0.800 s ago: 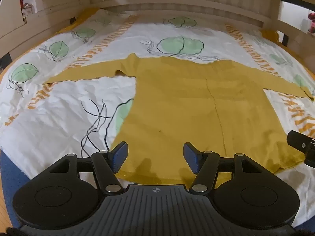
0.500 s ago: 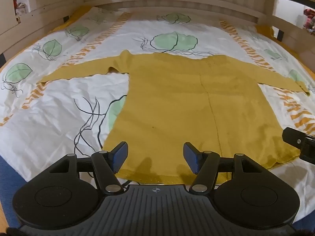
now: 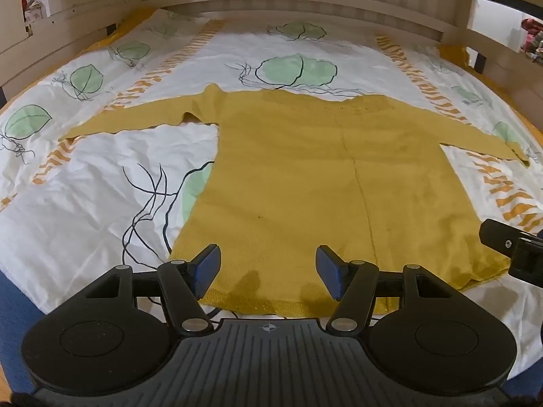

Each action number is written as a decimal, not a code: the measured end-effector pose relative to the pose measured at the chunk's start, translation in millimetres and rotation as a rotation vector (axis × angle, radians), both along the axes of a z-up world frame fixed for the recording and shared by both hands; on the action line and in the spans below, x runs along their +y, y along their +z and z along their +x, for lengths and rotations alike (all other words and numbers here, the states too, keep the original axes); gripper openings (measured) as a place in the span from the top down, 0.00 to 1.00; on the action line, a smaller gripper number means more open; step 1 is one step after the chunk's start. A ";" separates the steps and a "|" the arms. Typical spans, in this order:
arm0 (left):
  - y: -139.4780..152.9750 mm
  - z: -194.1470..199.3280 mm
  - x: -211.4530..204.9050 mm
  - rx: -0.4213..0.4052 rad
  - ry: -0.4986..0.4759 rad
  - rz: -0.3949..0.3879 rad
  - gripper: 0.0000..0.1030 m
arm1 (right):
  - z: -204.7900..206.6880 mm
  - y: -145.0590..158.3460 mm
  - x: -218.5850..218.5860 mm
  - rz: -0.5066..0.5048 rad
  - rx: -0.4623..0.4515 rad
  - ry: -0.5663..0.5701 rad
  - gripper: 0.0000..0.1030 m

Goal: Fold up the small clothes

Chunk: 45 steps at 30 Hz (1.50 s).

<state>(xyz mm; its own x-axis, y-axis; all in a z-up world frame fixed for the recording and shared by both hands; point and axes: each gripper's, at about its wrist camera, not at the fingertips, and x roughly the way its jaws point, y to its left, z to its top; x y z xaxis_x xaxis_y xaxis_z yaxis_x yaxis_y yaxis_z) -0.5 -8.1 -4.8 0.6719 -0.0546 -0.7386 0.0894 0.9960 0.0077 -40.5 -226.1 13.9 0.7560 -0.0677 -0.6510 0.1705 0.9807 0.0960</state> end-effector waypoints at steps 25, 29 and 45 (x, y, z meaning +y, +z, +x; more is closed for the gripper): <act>-12.1 0.0 -1.9 0.156 -0.042 -0.063 0.41 | -3.1 0.7 1.0 -0.027 0.094 0.008 0.01; -12.4 -1.1 -3.3 0.158 -0.038 -0.055 0.41 | -3.6 1.0 1.3 -0.024 0.095 0.008 0.01; -9.3 -6.1 -3.9 0.164 -0.018 -0.038 0.41 | -7.3 -2.0 -4.4 0.011 0.125 0.026 0.01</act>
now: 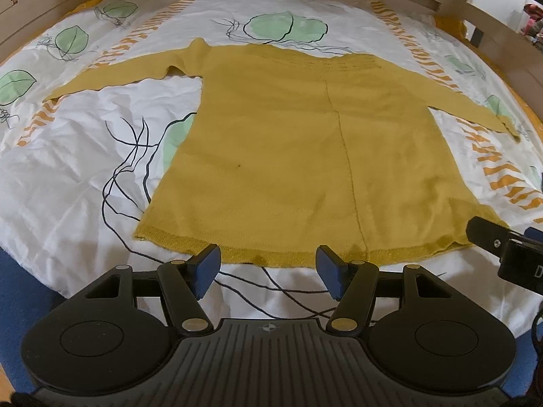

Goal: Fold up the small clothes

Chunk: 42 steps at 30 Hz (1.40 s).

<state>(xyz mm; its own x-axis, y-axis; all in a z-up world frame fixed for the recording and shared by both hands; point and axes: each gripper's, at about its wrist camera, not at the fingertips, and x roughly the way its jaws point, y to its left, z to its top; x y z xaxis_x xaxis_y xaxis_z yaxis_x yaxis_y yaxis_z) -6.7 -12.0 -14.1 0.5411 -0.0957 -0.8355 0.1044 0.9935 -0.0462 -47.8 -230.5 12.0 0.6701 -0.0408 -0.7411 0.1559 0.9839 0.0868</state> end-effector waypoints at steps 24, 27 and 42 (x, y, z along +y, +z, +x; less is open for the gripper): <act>-5.1 3.3 -2.1 0.044 -0.030 0.015 0.41 | 3.0 -2.3 2.0 0.019 0.053 0.020 0.01; -5.9 4.0 -1.4 0.048 -0.030 0.013 0.41 | 3.7 -3.5 2.9 0.019 0.060 0.022 0.01; -13.4 11.7 1.3 0.072 -0.036 0.000 0.41 | 13.9 -11.3 7.3 0.017 0.105 0.045 0.01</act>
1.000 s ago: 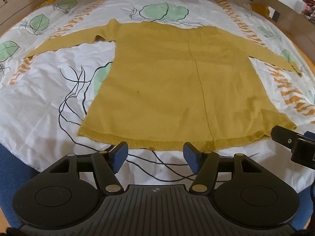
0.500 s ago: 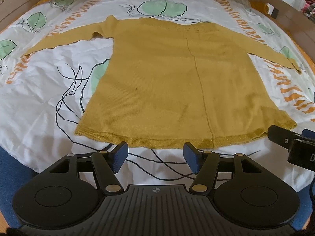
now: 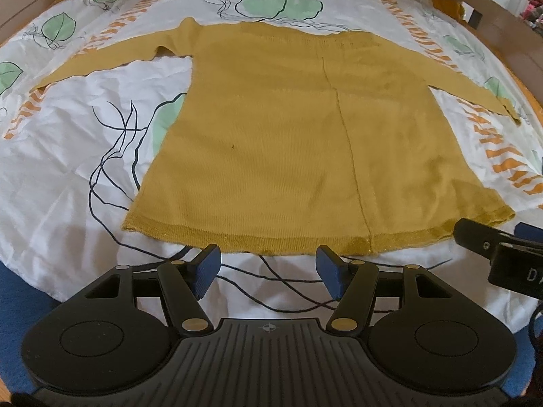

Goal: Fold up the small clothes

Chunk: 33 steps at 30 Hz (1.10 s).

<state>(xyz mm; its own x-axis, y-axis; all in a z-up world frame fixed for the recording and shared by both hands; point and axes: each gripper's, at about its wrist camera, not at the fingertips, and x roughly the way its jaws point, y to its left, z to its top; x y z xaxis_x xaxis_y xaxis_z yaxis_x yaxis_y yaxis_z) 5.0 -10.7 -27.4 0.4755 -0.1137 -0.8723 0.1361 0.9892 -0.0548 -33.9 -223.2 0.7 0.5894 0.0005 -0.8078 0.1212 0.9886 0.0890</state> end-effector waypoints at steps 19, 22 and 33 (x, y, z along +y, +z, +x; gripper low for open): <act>19.6 129.3 -3.2 -0.234 0.012 0.030 0.42 | 116.1 5.6 -82.1 0.157 -0.072 -0.038 0.01; 12.6 155.9 -11.6 -0.260 0.009 0.045 0.42 | 137.3 4.2 -104.2 0.133 -0.107 -0.082 0.02; -28.1 230.2 -53.8 -0.469 -0.054 0.083 0.42 | 215.3 -41.3 -195.4 -0.088 -0.182 -0.246 0.06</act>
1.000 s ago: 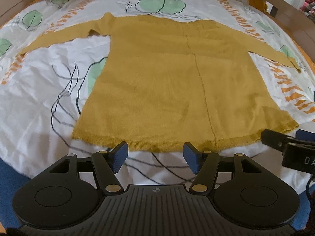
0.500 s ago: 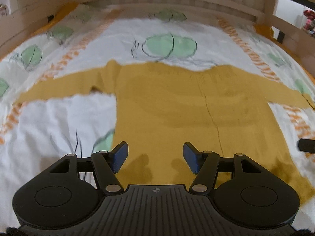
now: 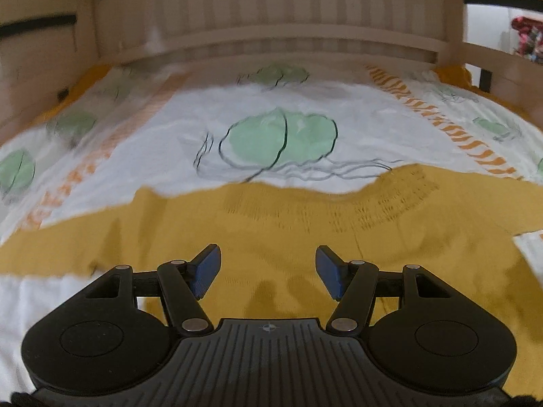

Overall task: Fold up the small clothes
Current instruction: 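Move the right gripper to a sleeve cuff and close on it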

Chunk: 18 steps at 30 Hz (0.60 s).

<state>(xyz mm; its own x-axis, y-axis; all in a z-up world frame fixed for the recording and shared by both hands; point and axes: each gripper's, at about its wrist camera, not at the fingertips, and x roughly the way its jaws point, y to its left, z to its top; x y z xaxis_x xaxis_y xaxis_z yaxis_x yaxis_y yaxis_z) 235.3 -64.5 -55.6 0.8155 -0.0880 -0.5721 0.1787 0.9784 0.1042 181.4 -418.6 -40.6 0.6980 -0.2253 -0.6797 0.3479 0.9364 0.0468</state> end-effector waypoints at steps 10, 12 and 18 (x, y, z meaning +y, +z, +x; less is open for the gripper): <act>-45.2 44.7 -13.8 0.033 0.020 0.003 0.42 | 32.7 -45.4 -28.0 -0.104 -0.034 -0.037 0.06; -56.5 50.7 -13.0 0.073 0.027 0.004 0.41 | 34.8 -50.3 -27.2 -0.126 -0.025 -0.019 0.06; -64.0 50.1 -10.7 0.075 0.065 0.002 0.26 | 43.9 -74.4 -31.6 -0.083 0.062 0.000 0.01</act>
